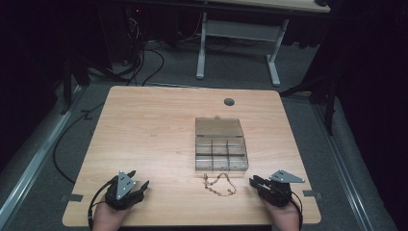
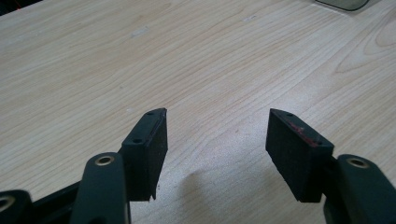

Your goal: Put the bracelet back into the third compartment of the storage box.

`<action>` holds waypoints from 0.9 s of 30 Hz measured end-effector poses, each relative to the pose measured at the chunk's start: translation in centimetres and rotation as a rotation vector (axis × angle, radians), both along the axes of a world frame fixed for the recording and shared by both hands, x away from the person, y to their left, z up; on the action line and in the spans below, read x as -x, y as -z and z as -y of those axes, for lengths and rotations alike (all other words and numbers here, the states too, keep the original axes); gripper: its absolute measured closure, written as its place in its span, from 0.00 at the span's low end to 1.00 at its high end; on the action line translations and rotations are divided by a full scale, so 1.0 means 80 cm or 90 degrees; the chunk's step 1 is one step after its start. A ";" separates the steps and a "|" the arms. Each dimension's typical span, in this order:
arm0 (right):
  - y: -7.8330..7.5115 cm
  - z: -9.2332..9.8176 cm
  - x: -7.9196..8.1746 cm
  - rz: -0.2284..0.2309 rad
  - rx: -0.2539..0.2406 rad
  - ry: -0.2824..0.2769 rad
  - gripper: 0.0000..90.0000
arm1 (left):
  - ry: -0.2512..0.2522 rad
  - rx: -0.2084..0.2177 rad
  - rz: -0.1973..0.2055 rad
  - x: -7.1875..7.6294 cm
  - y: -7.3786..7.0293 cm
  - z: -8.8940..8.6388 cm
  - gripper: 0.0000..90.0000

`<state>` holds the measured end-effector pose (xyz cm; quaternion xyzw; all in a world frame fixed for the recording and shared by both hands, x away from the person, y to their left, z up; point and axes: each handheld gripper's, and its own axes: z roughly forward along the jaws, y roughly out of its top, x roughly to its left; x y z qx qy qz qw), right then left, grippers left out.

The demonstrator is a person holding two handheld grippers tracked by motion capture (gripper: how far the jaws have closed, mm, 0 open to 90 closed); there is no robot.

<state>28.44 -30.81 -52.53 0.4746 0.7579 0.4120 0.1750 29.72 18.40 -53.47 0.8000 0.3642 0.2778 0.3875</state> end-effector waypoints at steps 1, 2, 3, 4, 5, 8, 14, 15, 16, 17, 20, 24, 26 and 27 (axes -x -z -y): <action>0.000 0.000 0.000 0.000 0.000 0.000 0.81 | 0.000 0.000 0.000 0.000 0.000 0.000 0.44; 0.000 0.001 0.000 -0.001 0.000 0.003 0.81 | 0.001 0.001 0.002 0.000 0.000 0.000 0.44; 0.000 0.001 0.000 -0.001 0.000 0.003 0.81 | 0.001 0.001 0.002 0.000 0.000 0.000 0.44; 0.000 0.000 0.000 -0.002 0.000 0.002 0.81 | 0.001 0.001 0.002 0.000 0.000 0.000 0.44; 0.001 0.000 0.000 -0.002 0.001 0.002 0.81 | 0.002 0.001 0.002 0.000 0.000 0.000 0.44; 0.000 -0.006 0.000 0.000 0.010 -0.006 0.83 | 0.002 0.001 0.001 0.000 0.000 0.000 0.44; -0.008 -0.024 0.000 0.010 0.013 -0.045 0.97 | 0.000 -0.002 0.002 0.000 0.000 0.000 0.44; -0.011 -0.032 0.000 0.011 0.011 -0.060 0.99 | 0.000 -0.004 0.002 0.000 0.000 0.000 0.44; -0.013 -0.041 -0.002 0.015 0.010 -0.076 1.00 | 0.000 -0.005 0.002 0.000 0.000 0.001 0.44; -0.015 -0.051 -0.004 0.014 0.015 -0.094 1.00 | 0.000 -0.005 0.002 0.000 0.000 0.001 0.44; -0.017 -0.084 -0.016 0.009 0.030 -0.140 1.00 | 0.003 -0.002 0.003 0.001 0.000 0.000 0.44; -0.014 -0.124 -0.036 0.001 0.057 -0.176 1.00 | 0.004 0.000 0.002 0.001 0.000 0.000 0.44; -0.009 -0.140 -0.046 -0.003 0.075 -0.184 1.00 | 0.005 0.000 0.003 0.001 0.000 0.000 0.44; -0.007 -0.145 -0.050 -0.009 0.080 -0.187 1.00 | 0.006 0.000 0.004 0.001 0.000 0.000 0.44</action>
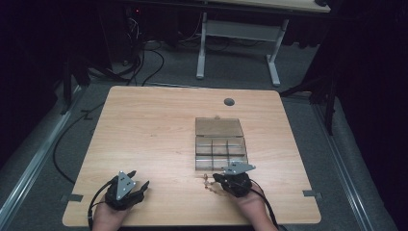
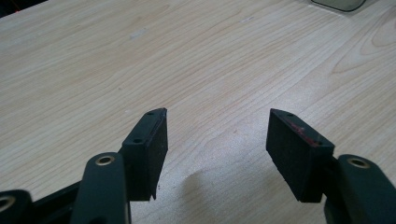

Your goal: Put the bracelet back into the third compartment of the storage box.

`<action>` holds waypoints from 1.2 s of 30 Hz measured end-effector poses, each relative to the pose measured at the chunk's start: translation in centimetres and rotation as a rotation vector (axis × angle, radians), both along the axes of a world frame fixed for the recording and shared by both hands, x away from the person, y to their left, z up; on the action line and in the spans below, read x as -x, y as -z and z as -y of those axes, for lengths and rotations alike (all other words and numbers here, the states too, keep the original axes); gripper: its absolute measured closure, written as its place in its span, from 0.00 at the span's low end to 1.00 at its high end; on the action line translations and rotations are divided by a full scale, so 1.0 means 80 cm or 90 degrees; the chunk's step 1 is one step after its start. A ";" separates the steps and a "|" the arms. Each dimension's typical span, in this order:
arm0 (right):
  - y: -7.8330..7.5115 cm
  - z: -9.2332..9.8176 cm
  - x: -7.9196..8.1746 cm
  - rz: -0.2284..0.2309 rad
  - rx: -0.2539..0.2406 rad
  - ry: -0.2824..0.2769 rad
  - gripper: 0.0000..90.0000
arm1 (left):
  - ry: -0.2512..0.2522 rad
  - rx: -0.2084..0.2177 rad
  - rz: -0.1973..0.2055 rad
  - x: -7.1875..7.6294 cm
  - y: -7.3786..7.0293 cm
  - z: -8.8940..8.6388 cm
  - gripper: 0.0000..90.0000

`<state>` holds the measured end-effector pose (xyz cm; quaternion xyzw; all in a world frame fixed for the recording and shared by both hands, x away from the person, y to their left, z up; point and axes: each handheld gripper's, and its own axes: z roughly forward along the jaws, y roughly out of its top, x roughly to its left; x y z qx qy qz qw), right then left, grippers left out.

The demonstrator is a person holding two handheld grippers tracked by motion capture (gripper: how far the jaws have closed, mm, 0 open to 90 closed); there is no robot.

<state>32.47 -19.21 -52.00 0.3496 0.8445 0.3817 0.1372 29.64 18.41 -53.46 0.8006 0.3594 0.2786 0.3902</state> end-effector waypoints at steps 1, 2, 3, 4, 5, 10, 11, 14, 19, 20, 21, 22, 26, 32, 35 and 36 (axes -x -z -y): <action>0.003 -0.005 -0.003 -0.005 0.013 0.000 1.00 | 0.001 0.000 0.001 0.000 0.000 0.000 0.44; 0.006 -0.008 -0.005 -0.008 0.018 -0.002 1.00 | 0.001 0.001 0.001 0.000 0.000 0.000 0.44; 0.009 -0.012 -0.005 -0.013 0.032 -0.010 1.00 | 0.002 0.001 0.001 0.000 0.000 0.000 0.44; 0.009 -0.012 -0.005 -0.013 0.032 -0.010 1.00 | 0.002 0.001 0.001 0.000 0.000 0.000 0.44; 0.009 -0.011 -0.002 -0.011 0.033 -0.013 1.00 | 0.002 0.001 0.001 0.000 0.000 0.000 0.44; 0.009 0.005 0.018 -0.014 0.033 -0.015 1.00 | 0.003 -0.003 0.001 0.000 0.000 0.001 0.44; 0.009 0.017 0.028 -0.019 0.027 -0.009 1.00 | 0.003 -0.004 0.001 0.000 0.000 0.001 0.44; 0.009 0.030 0.036 -0.020 0.025 -0.004 1.00 | 0.002 -0.007 0.000 0.000 0.000 0.001 0.44; 0.008 0.066 0.053 -0.022 0.022 0.025 1.00 | -0.002 -0.007 -0.001 0.000 0.000 0.001 0.44; 0.008 0.066 0.053 -0.022 0.022 0.025 1.00 | -0.002 -0.007 -0.001 0.000 0.000 0.001 0.44; 0.008 0.072 0.056 -0.024 0.023 0.033 1.00 | -0.003 -0.007 -0.001 0.000 0.000 0.001 0.44; 0.008 0.078 0.058 -0.021 0.024 0.039 1.00 | -0.003 -0.007 -0.001 0.000 0.000 0.001 0.44; 0.004 0.091 0.064 -0.011 0.011 0.063 0.99 | -0.003 -0.008 -0.001 0.000 0.000 0.002 0.44; -0.003 0.060 0.074 0.005 -0.004 0.014 0.94 | -0.001 -0.009 -0.001 0.000 0.000 0.002 0.44; 0.003 0.032 0.073 0.002 0.009 -0.020 0.88 | 0.000 -0.009 -0.001 0.000 0.000 0.002 0.44; 0.003 0.032 0.073 0.002 0.009 -0.020 0.88 | 0.000 -0.009 -0.001 0.000 0.000 0.002 0.44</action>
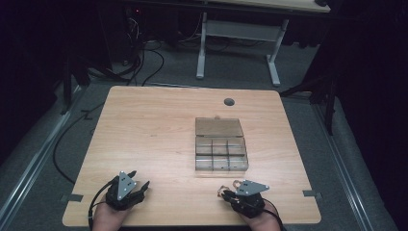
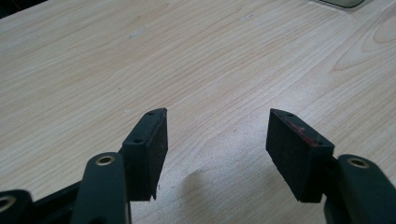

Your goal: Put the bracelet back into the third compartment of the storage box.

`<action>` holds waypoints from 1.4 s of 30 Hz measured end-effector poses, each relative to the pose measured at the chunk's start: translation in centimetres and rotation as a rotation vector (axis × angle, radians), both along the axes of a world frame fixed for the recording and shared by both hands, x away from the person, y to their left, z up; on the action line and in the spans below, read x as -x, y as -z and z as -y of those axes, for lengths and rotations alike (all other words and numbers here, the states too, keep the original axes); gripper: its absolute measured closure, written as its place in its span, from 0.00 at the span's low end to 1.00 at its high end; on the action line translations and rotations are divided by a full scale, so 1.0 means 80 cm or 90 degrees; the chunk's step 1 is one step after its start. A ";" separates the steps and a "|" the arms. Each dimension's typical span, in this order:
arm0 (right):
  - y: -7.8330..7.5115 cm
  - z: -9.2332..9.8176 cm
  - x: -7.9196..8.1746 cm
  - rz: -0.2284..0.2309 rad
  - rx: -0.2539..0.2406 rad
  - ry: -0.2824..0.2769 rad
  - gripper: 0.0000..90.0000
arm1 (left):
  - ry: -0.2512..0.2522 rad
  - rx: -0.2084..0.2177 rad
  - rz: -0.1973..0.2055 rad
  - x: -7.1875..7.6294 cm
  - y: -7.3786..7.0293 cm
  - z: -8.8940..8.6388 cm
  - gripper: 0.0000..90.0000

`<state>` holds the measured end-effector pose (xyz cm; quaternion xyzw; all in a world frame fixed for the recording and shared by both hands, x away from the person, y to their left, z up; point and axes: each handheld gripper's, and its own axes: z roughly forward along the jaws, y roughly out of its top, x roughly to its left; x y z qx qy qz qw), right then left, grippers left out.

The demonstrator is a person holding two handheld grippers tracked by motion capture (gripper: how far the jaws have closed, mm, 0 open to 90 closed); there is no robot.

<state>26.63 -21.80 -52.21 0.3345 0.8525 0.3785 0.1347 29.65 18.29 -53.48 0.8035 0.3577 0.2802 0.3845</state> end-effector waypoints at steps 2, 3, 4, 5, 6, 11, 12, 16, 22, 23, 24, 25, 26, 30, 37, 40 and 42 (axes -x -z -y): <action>0.002 -0.008 -0.001 0.004 0.014 -0.005 0.85 | 0.001 0.002 0.000 0.000 0.000 0.000 0.44; 0.004 -0.011 -0.003 0.003 0.023 -0.002 0.84 | 0.002 0.002 0.000 0.000 0.000 0.000 0.44; 0.004 -0.011 -0.003 0.003 0.023 -0.002 0.84 | 0.002 0.002 0.000 0.000 0.000 0.000 0.44; 0.006 -0.011 -0.004 0.002 0.032 -0.003 0.84 | 0.002 0.002 0.000 0.000 0.000 0.000 0.44; 0.007 -0.011 -0.004 0.004 0.034 -0.003 0.85 | 0.002 0.002 0.000 0.000 0.000 0.000 0.44; 0.004 -0.004 -0.003 -0.001 0.029 -0.001 0.94 | 0.002 0.002 0.000 0.000 0.000 0.000 0.44; 0.004 -0.004 -0.003 -0.001 0.029 -0.001 0.94 | 0.002 0.002 0.000 0.000 0.000 0.000 0.44; -0.010 0.010 0.001 0.017 -0.005 0.017 0.94 | 0.002 0.001 0.000 0.000 0.000 0.000 0.44; -0.031 0.045 0.004 0.053 -0.025 0.072 0.94 | 0.002 0.000 0.000 0.000 0.000 0.000 0.44; -0.031 0.059 0.002 0.051 -0.030 0.093 0.94 | 0.002 -0.001 0.000 0.000 0.000 0.000 0.44; -0.031 0.059 0.002 0.051 -0.030 0.093 0.94 | 0.002 -0.001 0.000 0.000 0.000 0.000 0.44; -0.030 0.065 0.001 0.049 -0.030 0.103 0.94 | 0.002 -0.001 0.000 0.000 0.000 0.000 0.44; -0.029 0.071 0.000 0.047 -0.028 0.112 0.94 | 0.002 -0.001 -0.001 0.000 0.000 0.000 0.44; -0.022 0.090 -0.007 0.032 -0.019 0.145 0.94 | 0.002 -0.001 0.000 0.000 0.000 0.000 0.44; -0.008 0.101 -0.015 0.003 0.002 0.163 0.94 | 0.004 0.001 0.001 0.000 0.000 0.000 0.44; -0.005 0.101 -0.016 -0.004 0.001 0.168 0.93 | 0.004 0.002 0.001 0.000 0.000 0.000 0.44; -0.005 0.101 -0.016 -0.005 0.003 0.167 0.93 | 0.005 0.001 0.001 0.000 0.000 0.000 0.44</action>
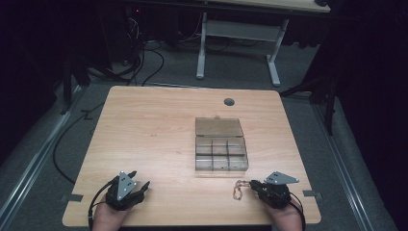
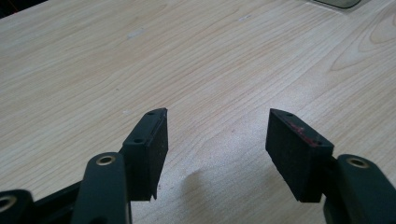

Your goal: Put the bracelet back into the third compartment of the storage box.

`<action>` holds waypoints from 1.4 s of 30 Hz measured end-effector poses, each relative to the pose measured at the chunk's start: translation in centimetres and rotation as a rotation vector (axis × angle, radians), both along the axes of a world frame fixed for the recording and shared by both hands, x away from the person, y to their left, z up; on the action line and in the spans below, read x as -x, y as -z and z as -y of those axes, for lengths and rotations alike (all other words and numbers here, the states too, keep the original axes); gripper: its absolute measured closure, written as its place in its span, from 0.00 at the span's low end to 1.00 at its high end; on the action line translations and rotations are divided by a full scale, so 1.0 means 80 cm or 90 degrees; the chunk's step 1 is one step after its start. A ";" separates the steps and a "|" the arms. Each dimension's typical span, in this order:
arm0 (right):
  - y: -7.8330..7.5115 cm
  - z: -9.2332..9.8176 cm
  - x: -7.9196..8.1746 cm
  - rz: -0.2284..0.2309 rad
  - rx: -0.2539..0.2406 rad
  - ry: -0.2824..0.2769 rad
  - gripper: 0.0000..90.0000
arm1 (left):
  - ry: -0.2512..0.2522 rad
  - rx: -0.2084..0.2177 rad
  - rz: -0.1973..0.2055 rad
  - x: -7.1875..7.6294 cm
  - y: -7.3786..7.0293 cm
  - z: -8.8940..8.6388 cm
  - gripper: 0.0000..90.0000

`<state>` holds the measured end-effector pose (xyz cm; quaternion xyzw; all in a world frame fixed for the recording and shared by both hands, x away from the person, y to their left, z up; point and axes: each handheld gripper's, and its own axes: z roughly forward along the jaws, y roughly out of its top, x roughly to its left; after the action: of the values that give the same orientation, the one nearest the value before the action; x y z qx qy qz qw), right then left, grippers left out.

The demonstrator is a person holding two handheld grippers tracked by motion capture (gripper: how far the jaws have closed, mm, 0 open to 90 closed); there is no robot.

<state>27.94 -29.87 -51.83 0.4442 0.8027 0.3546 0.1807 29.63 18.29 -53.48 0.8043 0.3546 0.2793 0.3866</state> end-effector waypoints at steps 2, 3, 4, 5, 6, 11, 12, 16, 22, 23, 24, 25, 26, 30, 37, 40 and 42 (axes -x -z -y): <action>0.000 0.000 0.000 -0.002 0.002 0.002 0.92 | 0.000 -0.001 0.000 0.000 0.000 0.000 0.44; 0.000 0.000 0.000 -0.003 0.001 0.002 0.90 | 0.000 -0.001 0.000 0.000 0.000 0.000 0.44; 0.000 0.000 0.000 -0.003 0.002 0.002 0.88 | 0.000 -0.002 0.000 0.000 0.000 0.000 0.44; 0.000 0.001 -0.001 -0.001 0.000 0.006 0.84 | -0.001 -0.002 0.000 0.000 0.000 0.000 0.44; 0.000 0.001 -0.001 -0.001 0.000 0.006 0.84 | -0.001 -0.002 0.000 0.000 0.000 0.000 0.44; -0.003 0.004 -0.003 0.002 -0.007 0.023 0.82 | 0.001 -0.003 -0.001 0.000 0.000 0.001 0.44; -0.004 0.003 -0.007 -0.003 -0.012 0.014 0.78 | 0.001 -0.002 -0.001 0.000 0.000 0.001 0.44; -0.006 -0.004 -0.013 -0.028 -0.001 -0.009 0.68 | 0.002 -0.001 -0.001 0.000 0.000 0.000 0.44; -0.003 -0.009 -0.030 -0.076 0.043 -0.035 0.56 | 0.005 0.001 0.000 0.001 0.000 0.000 0.44; -0.005 -0.009 -0.033 -0.088 0.062 -0.046 0.55 | 0.006 0.002 0.000 0.001 0.000 0.000 0.44; -0.005 -0.009 -0.033 -0.088 0.062 -0.046 0.55 | 0.007 0.002 -0.001 0.001 0.000 0.000 0.44; -0.007 -0.010 -0.035 -0.094 0.078 -0.053 0.55 | 0.008 0.002 -0.001 0.000 0.000 0.000 0.44; -0.009 -0.011 -0.036 -0.100 0.100 -0.056 0.55 | 0.009 0.002 -0.002 0.000 0.000 0.000 0.44; -0.018 -0.012 -0.041 -0.116 0.146 -0.077 0.55 | 0.012 0.002 -0.002 0.001 0.000 0.000 0.44; -0.025 -0.003 -0.046 -0.162 0.162 -0.083 0.47 | 0.015 0.001 -0.002 0.001 0.000 0.000 0.44; -0.026 -0.007 -0.046 -0.179 0.186 -0.097 0.45 | 0.016 0.002 -0.002 0.001 0.000 0.000 0.44; -0.028 -0.010 -0.047 -0.191 0.196 -0.103 0.44 | 0.017 0.001 -0.002 0.001 0.000 0.000 0.44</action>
<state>31.70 -29.10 -49.60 0.3936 0.8981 0.1714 0.0959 29.58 18.29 -53.48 0.8091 0.3448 0.2721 0.3905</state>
